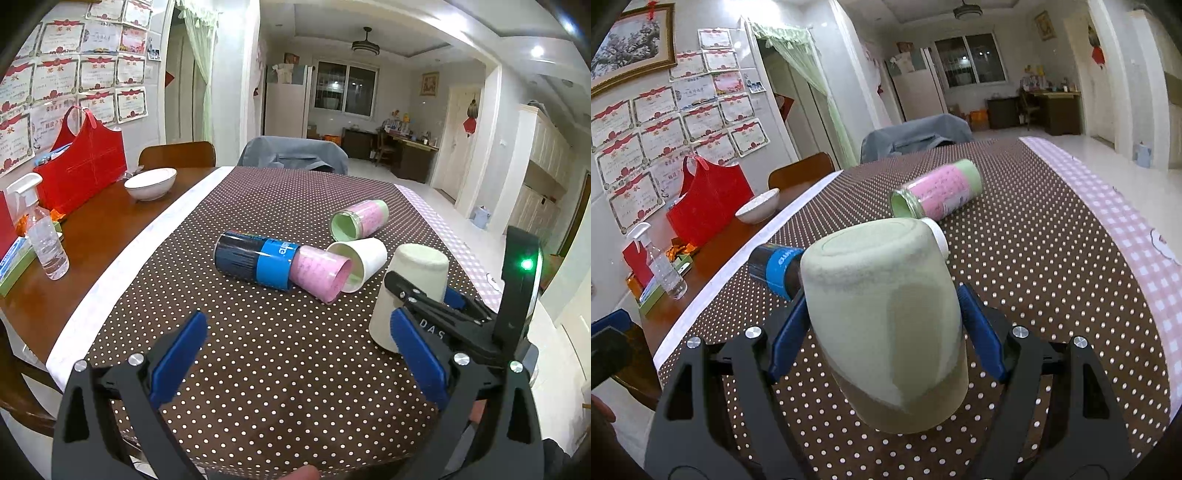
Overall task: Flip cup upside down
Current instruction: 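Rotate the pale green cup rim-down with the right tool and lower it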
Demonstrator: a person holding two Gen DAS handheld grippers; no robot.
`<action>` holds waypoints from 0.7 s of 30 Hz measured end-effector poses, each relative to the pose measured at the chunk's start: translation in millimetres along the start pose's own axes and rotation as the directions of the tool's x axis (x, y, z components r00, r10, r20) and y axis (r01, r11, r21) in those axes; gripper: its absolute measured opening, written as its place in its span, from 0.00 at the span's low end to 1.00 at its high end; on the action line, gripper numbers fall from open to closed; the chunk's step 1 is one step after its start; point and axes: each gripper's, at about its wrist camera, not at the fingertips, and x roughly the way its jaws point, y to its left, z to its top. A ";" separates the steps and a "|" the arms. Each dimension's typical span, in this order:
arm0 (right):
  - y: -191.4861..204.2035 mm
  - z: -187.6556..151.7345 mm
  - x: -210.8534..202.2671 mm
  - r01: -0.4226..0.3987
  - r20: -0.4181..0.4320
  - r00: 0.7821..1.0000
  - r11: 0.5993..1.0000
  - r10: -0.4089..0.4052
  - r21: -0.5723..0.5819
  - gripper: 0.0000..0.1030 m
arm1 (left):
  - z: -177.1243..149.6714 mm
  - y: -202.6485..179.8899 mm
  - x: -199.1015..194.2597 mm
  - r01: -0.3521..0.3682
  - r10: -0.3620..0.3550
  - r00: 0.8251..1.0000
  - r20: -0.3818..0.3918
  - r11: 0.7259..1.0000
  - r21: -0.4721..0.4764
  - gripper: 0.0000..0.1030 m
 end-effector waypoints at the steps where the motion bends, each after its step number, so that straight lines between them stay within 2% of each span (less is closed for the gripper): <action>1: 0.1 -1.2 0.0 0.001 -0.004 1.000 1.000 -0.001 -0.002 0.75 | -0.2 -0.2 0.1 -0.001 0.001 1.000 -0.001 1.000 0.001 0.95; 8: 0.1 -9.2 -11.9 -0.011 -0.010 1.000 1.000 0.011 -0.012 0.76 | -1.3 -3.8 -1.9 -0.006 0.006 1.000 0.001 1.000 0.007 0.95; 10: 0.7 -8.2 -18.2 -0.007 -0.002 1.000 1.000 0.007 -0.016 0.81 | -1.2 -4.4 -2.5 -0.012 0.012 1.000 0.001 1.000 0.004 0.95; 12: 0.9 -5.7 -24.7 -0.001 0.013 1.000 1.000 0.001 -0.012 0.92 | -1.1 -4.5 -3.1 -0.026 0.026 1.000 0.002 1.000 -0.002 0.95; 13: 0.1 -4.0 -28.5 -0.002 0.020 1.000 1.000 0.002 -0.009 0.93 | -1.0 -4.7 -3.5 -0.037 0.037 0.999 0.003 0.999 -0.002 0.95; 21: 0.4 11.5 -48.0 0.042 0.013 0.999 0.999 -0.042 -0.015 0.94 | 1.0 -14.3 -10.8 -0.087 0.086 0.996 0.027 0.996 0.029 0.95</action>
